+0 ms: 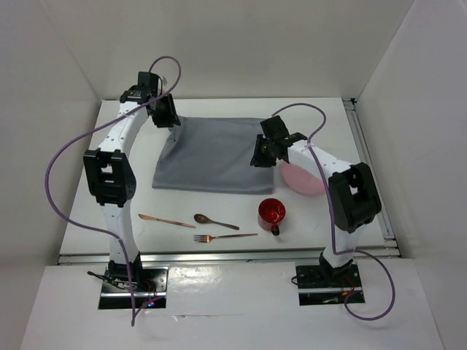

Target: Set the dinner table for one person

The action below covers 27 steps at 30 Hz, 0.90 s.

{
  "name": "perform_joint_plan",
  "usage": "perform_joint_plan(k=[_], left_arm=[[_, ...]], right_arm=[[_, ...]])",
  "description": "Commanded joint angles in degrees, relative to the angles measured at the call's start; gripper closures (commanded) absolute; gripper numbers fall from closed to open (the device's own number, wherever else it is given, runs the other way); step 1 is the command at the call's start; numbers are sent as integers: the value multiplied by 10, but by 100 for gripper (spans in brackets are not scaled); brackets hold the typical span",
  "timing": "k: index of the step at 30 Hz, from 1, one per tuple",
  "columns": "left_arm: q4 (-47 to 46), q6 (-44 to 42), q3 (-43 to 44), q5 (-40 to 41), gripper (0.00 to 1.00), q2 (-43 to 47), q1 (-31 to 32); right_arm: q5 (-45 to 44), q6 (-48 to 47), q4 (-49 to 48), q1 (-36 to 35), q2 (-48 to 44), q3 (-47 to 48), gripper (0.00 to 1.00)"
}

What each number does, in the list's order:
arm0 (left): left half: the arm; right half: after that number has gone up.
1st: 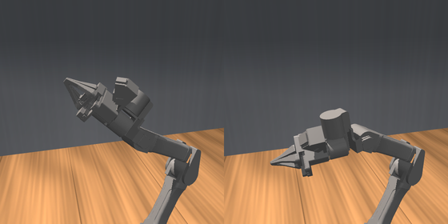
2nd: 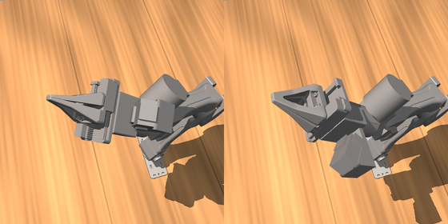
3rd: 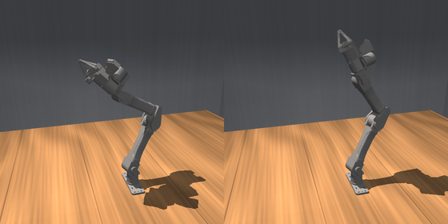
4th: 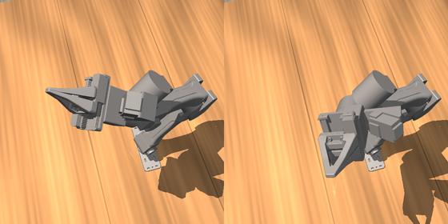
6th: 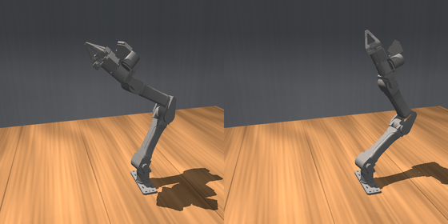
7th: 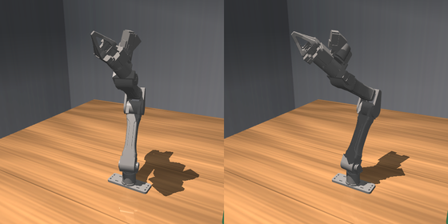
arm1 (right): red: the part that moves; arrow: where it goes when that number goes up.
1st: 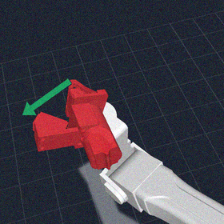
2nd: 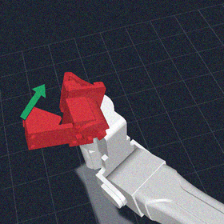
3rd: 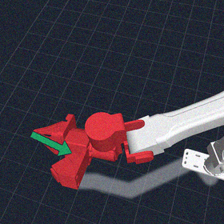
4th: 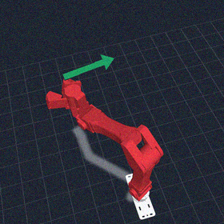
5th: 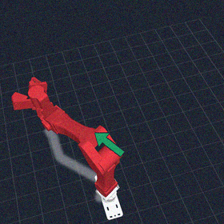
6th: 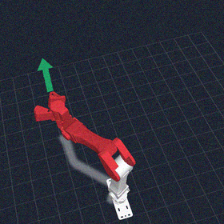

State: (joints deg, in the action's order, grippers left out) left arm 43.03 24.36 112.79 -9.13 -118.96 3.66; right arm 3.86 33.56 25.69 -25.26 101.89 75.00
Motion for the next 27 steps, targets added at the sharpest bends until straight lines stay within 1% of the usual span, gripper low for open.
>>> perform_joint_plan(k=[1, 2, 3, 4, 5, 6, 7, 8, 9, 10, 12, 14, 15, 18, 20, 23, 27], left_arm=[[21, 16, 86, 25, 53, -57, -9], [28, 16, 104, 25, 51, -75, -9], [35, 16, 144, 25, 50, -114, -9], [35, 21, 163, 25, 47, -133, -9], [41, 21, 177, 10, 42, -149, -15], [41, 21, 194, 3, 40, -169, -16], [36, 21, 194, 3, 36, -169, -16], [29, 21, 194, 11, 25, -174, -16], [23, 21, 184, 21, 19, -174, -16], [2, 21, 161, 21, 16, -168, -16], [-7, 21, 144, 16, 14, -161, -22], [-13, 26, 150, -9, 14, -174, -28], [-13, 31, 150, -19, 17, -188, -37], [-42, 43, 156, -69, 23, -209, -51], [-42, 43, 188, -81, 28, -225, -59], [-37, 43, 232, -106, 29, -261, -64], [-44, 43, 237, -119, 29, -274, -64]], right_arm=[[-9, -4, 18, -4, -41, 9, 68], [-9, -10, 18, -4, -47, 3, 64], [-3, -10, 23, -4, -47, 3, 61], [-3, -10, 23, -4, -52, 3, 57], [-3, -17, 37, -4, -52, 3, 51], [-3, -17, 38, 1, -57, 8, 32], [-3, -17, 49, 1, -63, 8, 23], [4, -23, 49, 1, -63, 8, 20], [4, -23, 56, 8, -70, 8, 17], [10, -23, 56, 8, -79, 8, 14], [10, -23, 62, 8, -86, 8, 14], [10, -23, 62, 13, -92, 14, 11], [10, -23, 62, 13, -92, 14, 11], [10, -23, 68, 19, -99, 19, 9], [10, -23, 68, 19, -99, 25, 9], [10, -23, 74, 19, -99, 30, 9], [10, -23, 74, 19, -93, 30, 9]])
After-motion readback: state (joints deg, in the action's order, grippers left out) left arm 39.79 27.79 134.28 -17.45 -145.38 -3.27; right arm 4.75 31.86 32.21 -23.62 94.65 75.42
